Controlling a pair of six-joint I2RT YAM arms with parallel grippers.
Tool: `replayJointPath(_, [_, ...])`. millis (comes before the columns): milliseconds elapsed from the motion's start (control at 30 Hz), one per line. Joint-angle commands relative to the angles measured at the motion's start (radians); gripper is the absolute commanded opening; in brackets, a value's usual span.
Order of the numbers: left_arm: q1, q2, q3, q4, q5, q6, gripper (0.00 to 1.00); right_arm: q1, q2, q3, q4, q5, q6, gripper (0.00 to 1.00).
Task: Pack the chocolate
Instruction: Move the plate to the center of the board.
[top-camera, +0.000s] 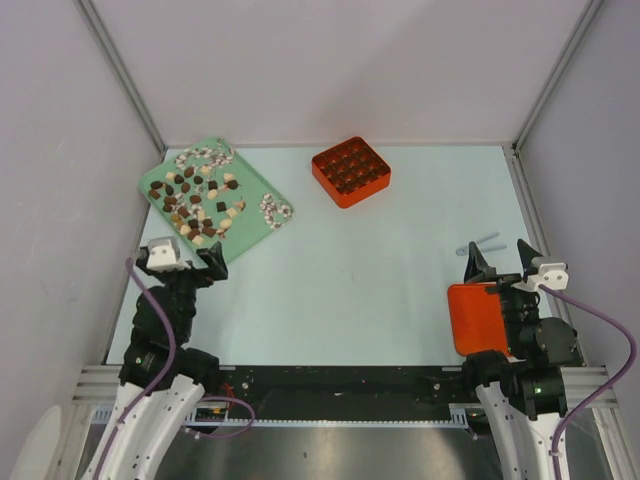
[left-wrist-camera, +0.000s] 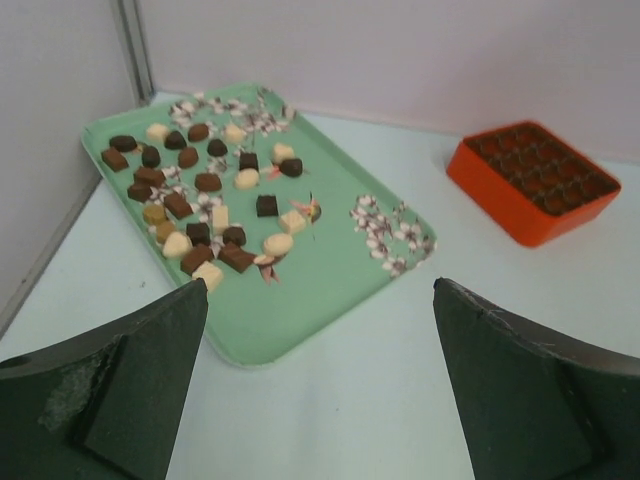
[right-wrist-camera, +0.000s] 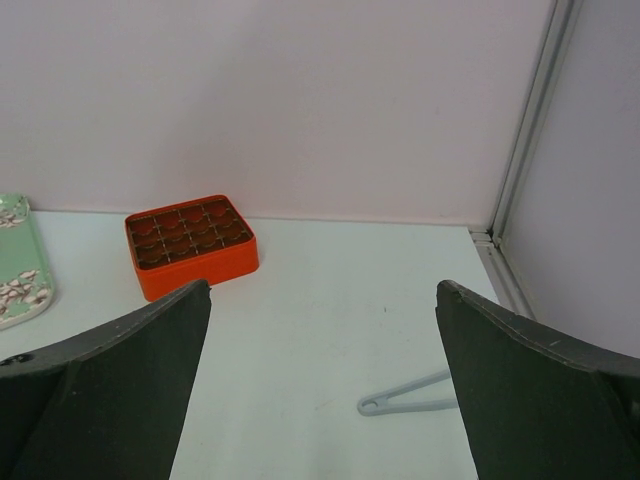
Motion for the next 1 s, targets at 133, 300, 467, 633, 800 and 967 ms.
replayJointPath(133, [0.010, 0.478, 0.156, -0.004, 0.212, -0.026, 1.00, 0.054, -0.012, 0.025, 0.015, 0.008, 0.001, 1.00])
replayJointPath(300, [0.010, 0.817, 0.337, -0.023, 0.253, -0.031, 1.00, 0.082, -0.014, 0.023, 0.009, 0.013, 0.008, 1.00])
replayJointPath(467, [0.010, 1.222, 0.555, -0.082, 0.275, 0.009, 1.00, 0.114, -0.014, 0.023, 0.007, 0.014, 0.013, 1.00])
replayJointPath(633, [0.010, 1.558, 0.824, -0.166, 0.308, 0.061, 1.00, 0.137, -0.014, 0.022, 0.002, 0.019, 0.010, 1.00])
replayJointPath(800, [0.010, 1.721, 0.945, -0.206, 0.356, 0.098, 0.97, 0.150, -0.014, 0.019, 0.004, 0.019, 0.008, 1.00])
replayJointPath(967, [0.010, 1.775, 0.936, -0.240, 0.461, 0.100, 0.99, 0.157, -0.015, 0.016, 0.012, 0.022, 0.008, 1.00])
